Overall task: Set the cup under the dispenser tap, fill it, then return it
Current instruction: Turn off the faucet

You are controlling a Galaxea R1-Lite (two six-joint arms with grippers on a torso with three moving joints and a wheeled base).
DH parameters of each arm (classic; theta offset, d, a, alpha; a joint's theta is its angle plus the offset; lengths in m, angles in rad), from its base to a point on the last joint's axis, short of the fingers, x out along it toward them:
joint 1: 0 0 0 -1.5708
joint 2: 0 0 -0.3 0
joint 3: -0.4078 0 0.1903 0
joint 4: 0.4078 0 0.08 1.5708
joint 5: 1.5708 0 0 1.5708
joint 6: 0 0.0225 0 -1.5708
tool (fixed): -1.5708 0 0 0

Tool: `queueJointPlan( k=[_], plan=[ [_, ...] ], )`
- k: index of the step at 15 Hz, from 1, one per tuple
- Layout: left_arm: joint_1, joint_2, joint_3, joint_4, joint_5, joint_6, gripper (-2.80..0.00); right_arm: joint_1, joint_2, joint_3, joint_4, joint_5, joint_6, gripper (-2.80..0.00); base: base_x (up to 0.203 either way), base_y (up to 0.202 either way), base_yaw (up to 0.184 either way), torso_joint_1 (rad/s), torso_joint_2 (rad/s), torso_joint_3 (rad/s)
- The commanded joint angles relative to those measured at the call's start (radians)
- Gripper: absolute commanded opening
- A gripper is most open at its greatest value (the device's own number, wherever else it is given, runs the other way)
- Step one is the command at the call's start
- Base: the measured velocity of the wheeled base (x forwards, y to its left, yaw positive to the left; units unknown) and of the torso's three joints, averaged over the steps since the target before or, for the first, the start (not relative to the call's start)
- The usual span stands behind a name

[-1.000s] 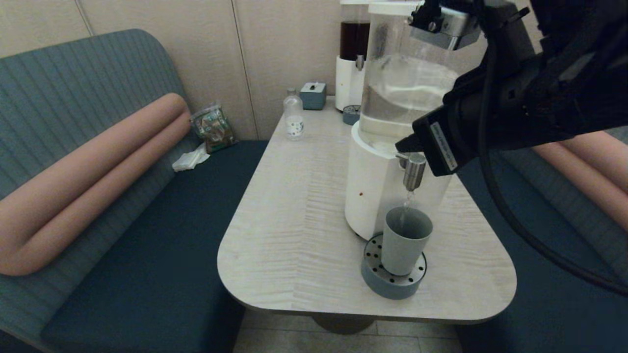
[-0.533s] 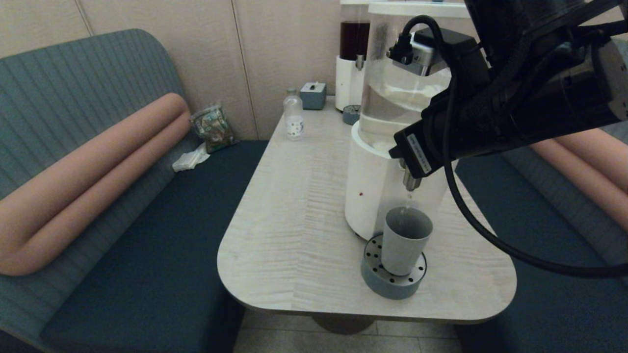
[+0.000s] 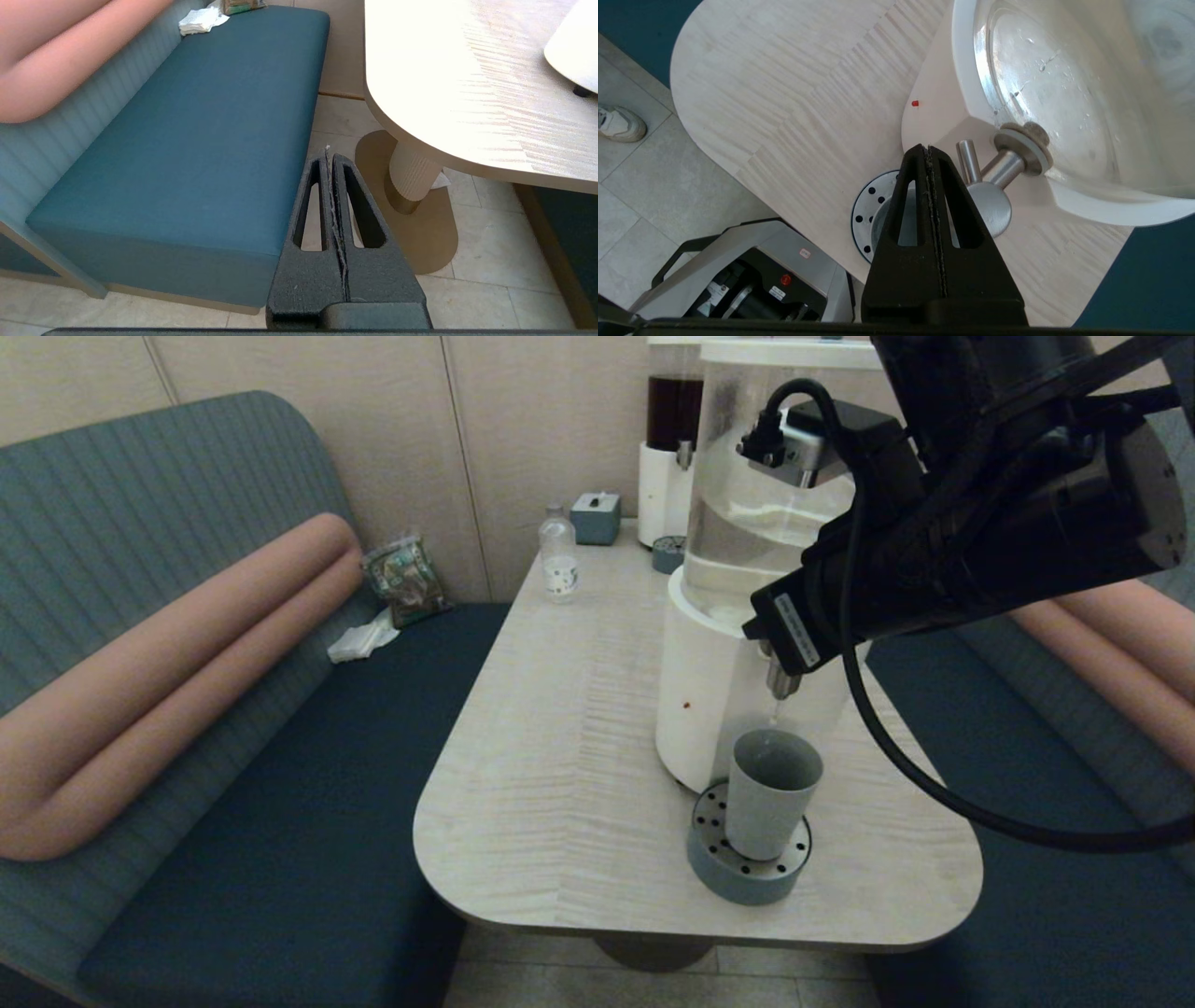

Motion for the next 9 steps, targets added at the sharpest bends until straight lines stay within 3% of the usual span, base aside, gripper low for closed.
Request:
queueJointPlan(
  k=[1,9],
  plan=[
    [0.001,0.001,0.002,0.000,0.000,-0.001,-2.80,0.000,0.007,0.000,-0.002,-0.001,-0.001,-2.80,0.000,0.000,0.000,0.000,0.00,0.000],
    [0.000,0.001,0.002,0.000,0.000,-0.002,-2.80,-0.007,0.017,0.000,-0.010,-0.001,0.001,-2.80,0.000,0.000,0.000,0.000,0.00,0.000]
  ],
)
